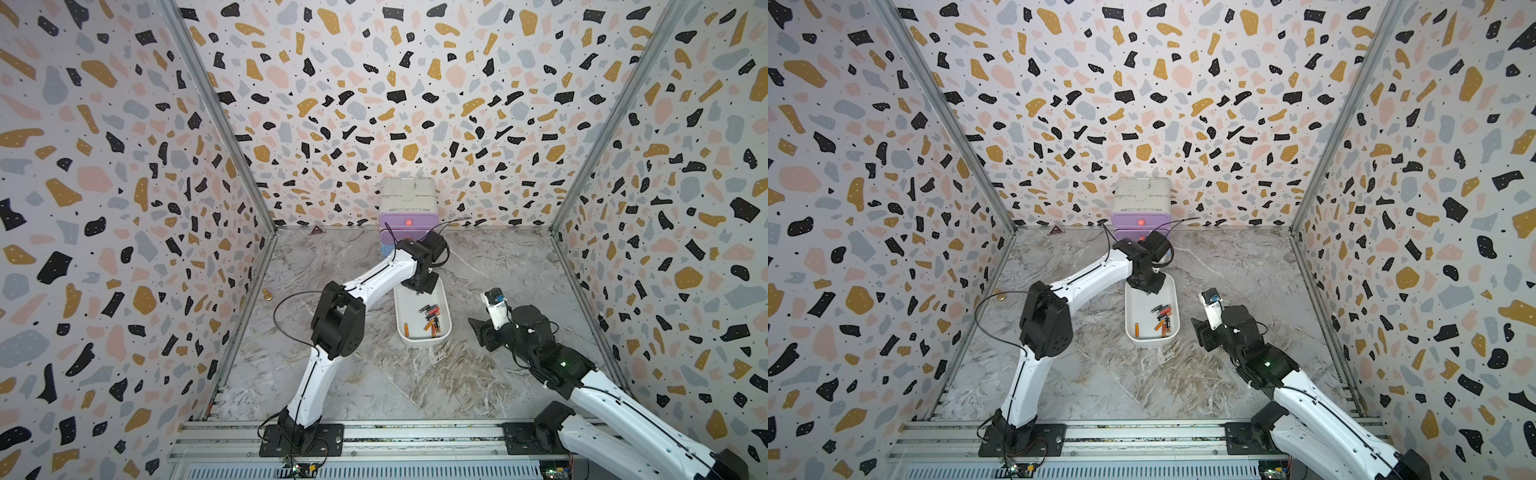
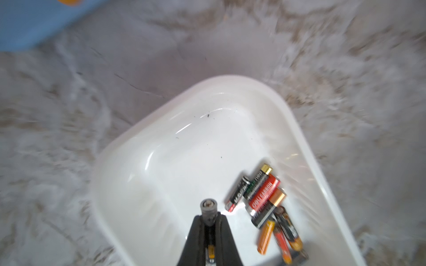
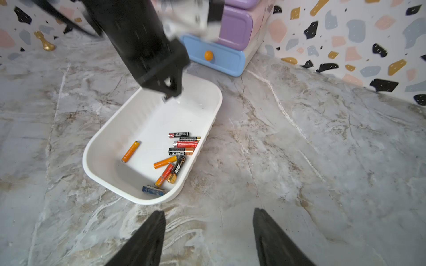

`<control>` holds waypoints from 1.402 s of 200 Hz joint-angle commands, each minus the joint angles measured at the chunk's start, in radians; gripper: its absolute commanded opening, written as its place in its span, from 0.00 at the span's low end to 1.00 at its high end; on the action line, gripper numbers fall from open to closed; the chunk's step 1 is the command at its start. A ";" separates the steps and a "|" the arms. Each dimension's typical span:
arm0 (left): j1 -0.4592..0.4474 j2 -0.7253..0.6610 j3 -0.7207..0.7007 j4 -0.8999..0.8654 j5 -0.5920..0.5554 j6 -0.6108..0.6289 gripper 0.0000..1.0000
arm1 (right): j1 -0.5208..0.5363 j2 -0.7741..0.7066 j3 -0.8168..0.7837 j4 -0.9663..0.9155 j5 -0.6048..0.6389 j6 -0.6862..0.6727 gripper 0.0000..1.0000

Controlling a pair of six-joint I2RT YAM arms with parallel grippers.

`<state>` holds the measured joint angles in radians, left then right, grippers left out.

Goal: Take the batteries out of the storage box
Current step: Pick up the battery from the storage box, then place the battery at the center of the board.

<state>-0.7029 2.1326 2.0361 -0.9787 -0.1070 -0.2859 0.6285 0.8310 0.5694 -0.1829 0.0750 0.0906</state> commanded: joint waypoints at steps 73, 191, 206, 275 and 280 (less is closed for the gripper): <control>0.328 -0.284 -0.455 0.054 0.117 -0.128 0.00 | 0.008 0.221 0.178 -0.101 -0.024 0.031 0.65; 0.328 -0.080 -0.520 0.209 0.109 -0.164 0.03 | 0.045 0.278 0.224 -0.186 0.034 0.021 0.66; 0.325 -0.072 -0.522 0.212 0.085 -0.160 0.03 | 0.046 0.276 0.224 -0.180 0.035 0.021 0.66; 0.300 -0.045 -0.550 0.248 0.040 -0.165 0.07 | 0.045 0.266 0.222 -0.176 0.054 0.009 0.66; 0.299 -0.042 -0.550 0.249 0.041 -0.164 0.09 | 0.045 0.265 0.222 -0.177 0.055 0.007 0.66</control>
<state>-0.3908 2.0747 1.4986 -0.7494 -0.0456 -0.4423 0.6689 1.1286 0.7864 -0.3584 0.1089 0.1066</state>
